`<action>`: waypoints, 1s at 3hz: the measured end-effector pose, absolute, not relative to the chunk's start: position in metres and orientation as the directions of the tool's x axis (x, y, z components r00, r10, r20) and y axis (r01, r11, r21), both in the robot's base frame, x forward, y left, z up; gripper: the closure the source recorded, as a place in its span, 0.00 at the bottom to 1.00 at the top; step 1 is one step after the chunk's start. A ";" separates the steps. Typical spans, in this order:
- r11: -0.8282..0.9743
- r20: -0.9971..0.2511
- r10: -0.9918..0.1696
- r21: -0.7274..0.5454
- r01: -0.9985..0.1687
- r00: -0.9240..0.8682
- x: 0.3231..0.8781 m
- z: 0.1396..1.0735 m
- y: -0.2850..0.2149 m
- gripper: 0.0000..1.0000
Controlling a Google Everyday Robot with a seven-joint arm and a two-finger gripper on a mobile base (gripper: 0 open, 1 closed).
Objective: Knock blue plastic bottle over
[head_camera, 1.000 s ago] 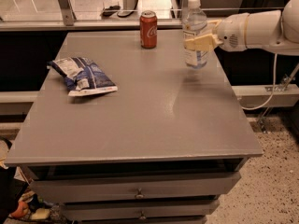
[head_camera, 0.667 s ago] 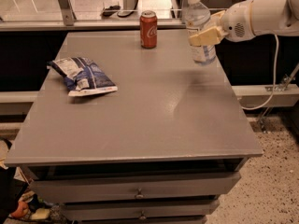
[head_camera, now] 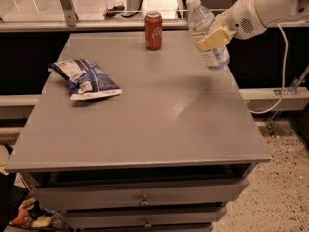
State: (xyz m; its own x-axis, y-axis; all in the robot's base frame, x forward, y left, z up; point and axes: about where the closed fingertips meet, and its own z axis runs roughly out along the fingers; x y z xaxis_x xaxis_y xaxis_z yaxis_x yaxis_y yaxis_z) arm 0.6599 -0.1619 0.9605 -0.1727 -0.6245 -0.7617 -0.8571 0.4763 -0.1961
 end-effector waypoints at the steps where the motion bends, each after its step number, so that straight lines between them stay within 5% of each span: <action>1: 0.455 -0.705 -0.679 -0.188 -0.870 -0.203 0.652 0.952 -0.160 1.00; 3: 0.395 -0.585 -0.763 -0.083 -0.915 -0.277 0.646 0.916 -0.151 1.00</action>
Offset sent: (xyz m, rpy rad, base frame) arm -0.0175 0.0025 -0.0438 -0.2087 0.2284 0.0413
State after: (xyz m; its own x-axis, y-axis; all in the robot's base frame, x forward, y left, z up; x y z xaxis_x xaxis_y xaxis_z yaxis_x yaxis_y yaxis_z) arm 0.6460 -0.1512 0.9158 -0.2766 -0.7627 -0.5846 -0.9147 0.3955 -0.0832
